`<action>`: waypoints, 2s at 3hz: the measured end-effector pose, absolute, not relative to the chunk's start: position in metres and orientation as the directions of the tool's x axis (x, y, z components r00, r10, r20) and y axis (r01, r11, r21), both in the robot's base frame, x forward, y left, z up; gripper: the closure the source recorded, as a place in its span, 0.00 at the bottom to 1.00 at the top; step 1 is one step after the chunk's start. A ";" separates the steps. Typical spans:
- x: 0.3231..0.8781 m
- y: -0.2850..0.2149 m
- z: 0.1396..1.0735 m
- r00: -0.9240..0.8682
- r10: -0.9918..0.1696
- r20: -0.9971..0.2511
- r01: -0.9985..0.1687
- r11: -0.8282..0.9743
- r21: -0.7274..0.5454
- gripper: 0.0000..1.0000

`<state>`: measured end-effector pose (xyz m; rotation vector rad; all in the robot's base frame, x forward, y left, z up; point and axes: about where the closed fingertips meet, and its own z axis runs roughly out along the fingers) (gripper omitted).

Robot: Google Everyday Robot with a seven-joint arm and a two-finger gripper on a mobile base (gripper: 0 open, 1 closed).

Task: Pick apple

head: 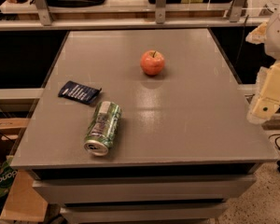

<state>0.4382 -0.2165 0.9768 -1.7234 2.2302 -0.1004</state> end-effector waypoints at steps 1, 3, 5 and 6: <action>0.438 -0.216 0.977 -0.221 -0.953 -0.207 -0.930 0.270 -0.248 0.00; 0.470 -0.208 0.962 -0.233 -0.934 -0.270 -0.918 0.302 -0.255 0.00; 0.523 -0.198 0.943 -0.255 -0.898 -0.359 -0.899 0.357 -0.255 0.00; 0.549 -0.190 0.931 -0.259 -0.860 -0.439 -0.882 0.396 -0.256 0.00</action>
Offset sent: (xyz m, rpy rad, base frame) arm 0.0284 0.0075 -0.0174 0.0663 -0.0165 -0.0245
